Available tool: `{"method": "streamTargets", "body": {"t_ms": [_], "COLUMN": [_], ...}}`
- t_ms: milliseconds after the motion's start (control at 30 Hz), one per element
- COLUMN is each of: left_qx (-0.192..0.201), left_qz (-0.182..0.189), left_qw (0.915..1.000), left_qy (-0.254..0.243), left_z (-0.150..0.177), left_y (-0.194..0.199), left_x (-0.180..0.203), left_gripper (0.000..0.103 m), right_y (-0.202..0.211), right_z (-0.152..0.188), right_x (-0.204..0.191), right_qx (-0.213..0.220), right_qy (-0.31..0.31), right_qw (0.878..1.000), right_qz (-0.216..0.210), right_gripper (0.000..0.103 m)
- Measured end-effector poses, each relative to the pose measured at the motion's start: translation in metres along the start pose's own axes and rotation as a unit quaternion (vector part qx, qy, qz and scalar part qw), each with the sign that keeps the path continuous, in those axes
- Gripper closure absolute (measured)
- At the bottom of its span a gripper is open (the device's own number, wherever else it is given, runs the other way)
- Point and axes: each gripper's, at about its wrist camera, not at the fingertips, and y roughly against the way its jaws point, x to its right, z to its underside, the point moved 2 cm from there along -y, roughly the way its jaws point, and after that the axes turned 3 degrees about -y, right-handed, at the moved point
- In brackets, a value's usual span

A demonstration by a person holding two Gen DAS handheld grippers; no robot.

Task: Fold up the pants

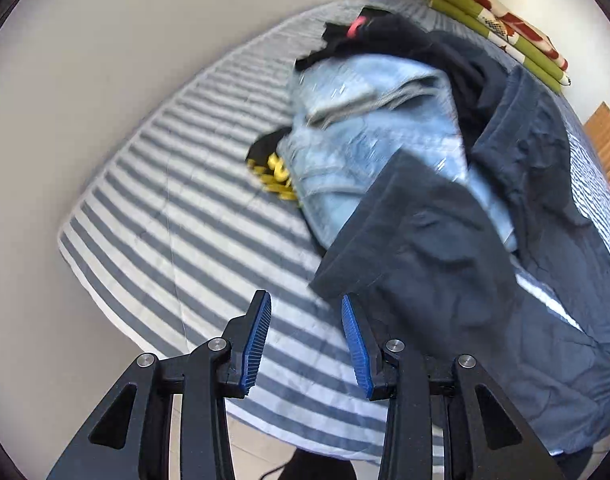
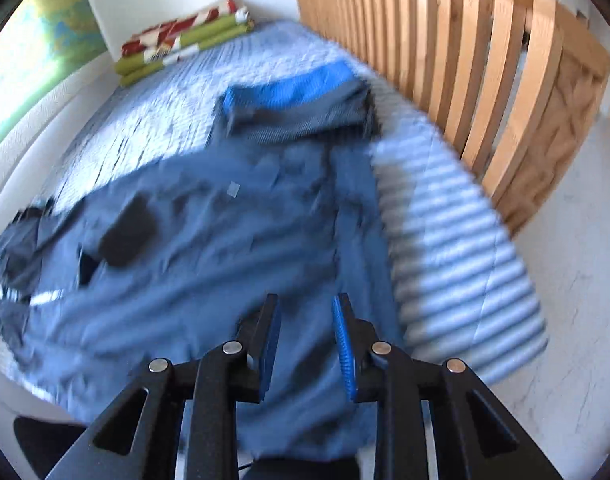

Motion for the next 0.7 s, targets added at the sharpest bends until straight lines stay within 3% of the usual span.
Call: {"method": "streamTargets", "body": {"t_ms": [133,200,267,367,400,433,500,533,700], "left_qx": [-0.022,-0.029,-0.015,-0.003,0.002,0.004,0.009,0.015,0.034], "left_qz": [0.015,0.051,0.063,0.086,0.081,0.079,0.087,0.082,0.059], "left_qw": [0.9995,0.9973,0.9963,0.9946,0.9952,0.9958,0.9954,0.9958,0.9975], "left_qy": [0.016,0.044,0.057,0.058,0.053,0.045,0.040,0.037,0.021], "left_z": [0.012,0.015,0.015,0.011,0.011,0.011,0.012,0.013,0.019], "left_y": [-0.029,-0.042,-0.045,-0.045,-0.044,-0.043,-0.039,-0.036,-0.014], "left_x": [-0.014,-0.016,-0.014,-0.003,0.001,0.005,0.010,0.011,0.009], "left_gripper": [0.058,0.057,0.048,0.048,0.060,0.079,0.092,0.097,0.099], "right_y": [-0.005,-0.007,-0.007,-0.005,-0.003,-0.003,-0.001,0.000,0.003], "right_z": [0.042,0.057,0.065,0.072,0.074,0.075,0.078,0.078,0.077], "right_x": [-0.020,-0.033,-0.043,-0.064,-0.070,-0.075,-0.080,-0.080,-0.103], "right_qx": [-0.044,-0.055,-0.061,-0.061,-0.058,-0.057,-0.056,-0.056,-0.056], "right_qy": [0.027,0.040,0.042,0.068,0.083,0.095,0.105,0.104,0.137], "right_qw": [0.999,0.998,0.997,0.995,0.995,0.994,0.993,0.993,0.989], "right_qz": [-0.009,-0.011,-0.021,-0.027,-0.021,-0.017,-0.014,-0.011,-0.017], "right_gripper": [0.079,0.079,0.079,0.079,0.079,0.079,0.079,0.079,0.079]}}
